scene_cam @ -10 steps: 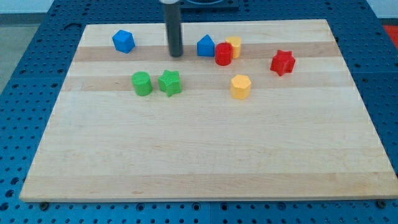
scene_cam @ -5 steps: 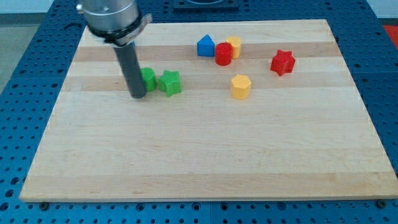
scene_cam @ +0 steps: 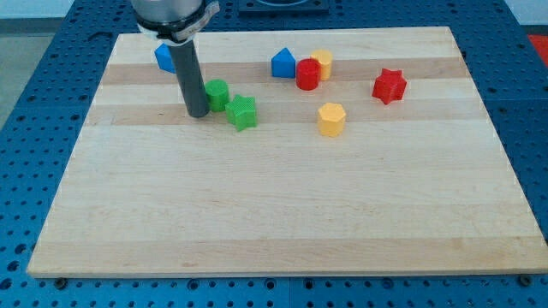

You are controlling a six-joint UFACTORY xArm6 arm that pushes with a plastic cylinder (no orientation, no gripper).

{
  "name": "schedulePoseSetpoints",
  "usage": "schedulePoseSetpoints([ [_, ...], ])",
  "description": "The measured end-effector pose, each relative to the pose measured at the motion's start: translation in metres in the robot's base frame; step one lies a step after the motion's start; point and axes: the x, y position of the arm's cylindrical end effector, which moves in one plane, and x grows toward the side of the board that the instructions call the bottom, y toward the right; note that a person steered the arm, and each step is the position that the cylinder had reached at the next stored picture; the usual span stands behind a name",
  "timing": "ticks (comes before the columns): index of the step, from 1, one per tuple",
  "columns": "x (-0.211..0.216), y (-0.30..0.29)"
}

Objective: Push the green circle below the blue triangle

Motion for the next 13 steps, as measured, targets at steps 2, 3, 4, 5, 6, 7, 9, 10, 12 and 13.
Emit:
schedulePoseSetpoints([
  [2,-0.028,0.066],
  [3,-0.005,0.029],
  [4,-0.001,-0.033],
  [5,-0.041,-0.045],
  [6,-0.060,-0.013],
  [7,-0.060,0.036],
  [9,-0.060,0.073],
  [10,-0.058,0.073],
  [12,-0.106,0.065],
  [13,-0.126,0.070],
])
